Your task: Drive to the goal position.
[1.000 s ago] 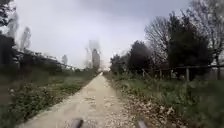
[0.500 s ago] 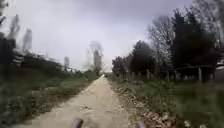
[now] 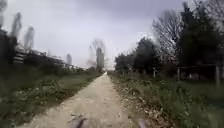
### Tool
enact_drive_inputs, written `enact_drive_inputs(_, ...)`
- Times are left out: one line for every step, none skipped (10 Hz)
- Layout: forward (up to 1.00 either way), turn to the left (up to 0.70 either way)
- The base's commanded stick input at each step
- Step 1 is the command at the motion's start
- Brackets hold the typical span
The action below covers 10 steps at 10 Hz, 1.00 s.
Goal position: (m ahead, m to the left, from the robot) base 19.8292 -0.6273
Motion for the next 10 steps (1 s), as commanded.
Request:
enact_drive_inputs(0.85,0.00)
enact_drive_inputs(0.85,0.00)
enact_drive_inputs(0.85,0.00)
enact_drive_inputs(0.85,0.00)
enact_drive_inputs(0.85,0.00)
enact_drive_inputs(0.85,0.00)
enact_drive_inputs(0.85,0.00)
enact_drive_inputs(0.85,0.00)
enact_drive_inputs(0.85,0.00)
enact_drive_inputs(0.85,0.00)
